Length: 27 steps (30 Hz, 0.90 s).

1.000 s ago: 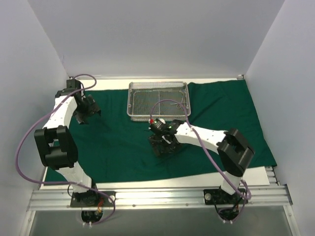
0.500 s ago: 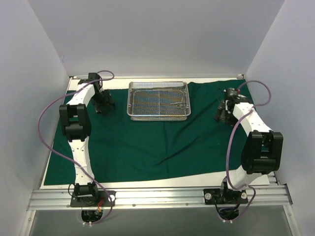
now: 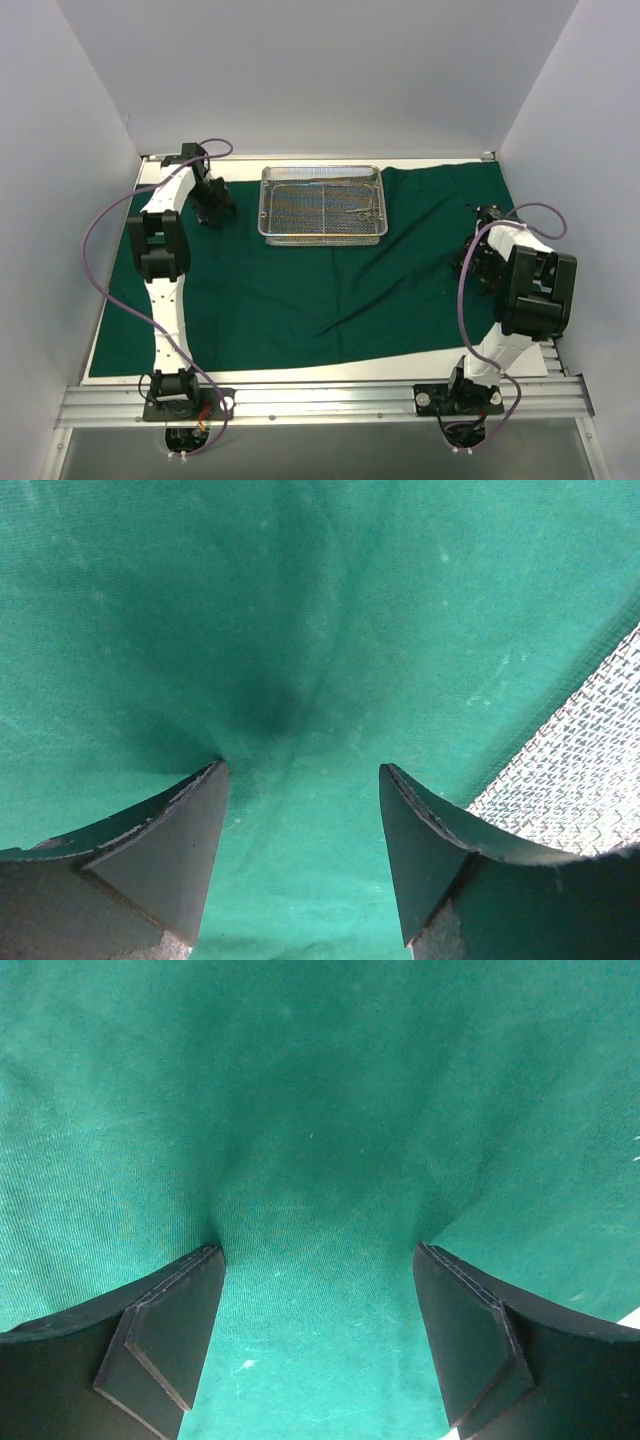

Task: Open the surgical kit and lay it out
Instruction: Smooth out the surgical kit at the center of the board.

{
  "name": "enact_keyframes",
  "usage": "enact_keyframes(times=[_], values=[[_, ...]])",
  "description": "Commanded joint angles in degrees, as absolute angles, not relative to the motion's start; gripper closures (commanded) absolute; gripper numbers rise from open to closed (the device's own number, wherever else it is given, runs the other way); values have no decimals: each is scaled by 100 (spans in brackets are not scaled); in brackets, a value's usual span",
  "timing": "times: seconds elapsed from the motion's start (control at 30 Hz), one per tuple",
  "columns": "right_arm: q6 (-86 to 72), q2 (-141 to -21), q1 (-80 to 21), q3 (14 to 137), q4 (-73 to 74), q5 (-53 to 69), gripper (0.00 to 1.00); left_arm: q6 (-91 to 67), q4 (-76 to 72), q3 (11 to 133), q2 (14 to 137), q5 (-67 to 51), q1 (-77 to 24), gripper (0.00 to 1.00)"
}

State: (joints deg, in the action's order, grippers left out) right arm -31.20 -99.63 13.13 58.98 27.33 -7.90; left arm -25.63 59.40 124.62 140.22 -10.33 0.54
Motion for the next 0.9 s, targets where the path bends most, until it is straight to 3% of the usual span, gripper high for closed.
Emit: enact_keyframes(times=[0.0,0.47,0.7,0.87], values=[[-3375,-10441,1414,5309,3225,-1001,21,-2584,6284,12849,14203,-1020,123,29],[-4149,-8798,1890,4939,4498,-1388,26,-2522,6442,13368,14414,-1125,554,29],[-3140,-8946,1337,6535,4114,-1283,23,-2478,6495,13421,14239,-1011,606,29],[-2804,-10218,933,7970,3771,-1292,23,-2382,6583,13246,14063,-730,624,29]])
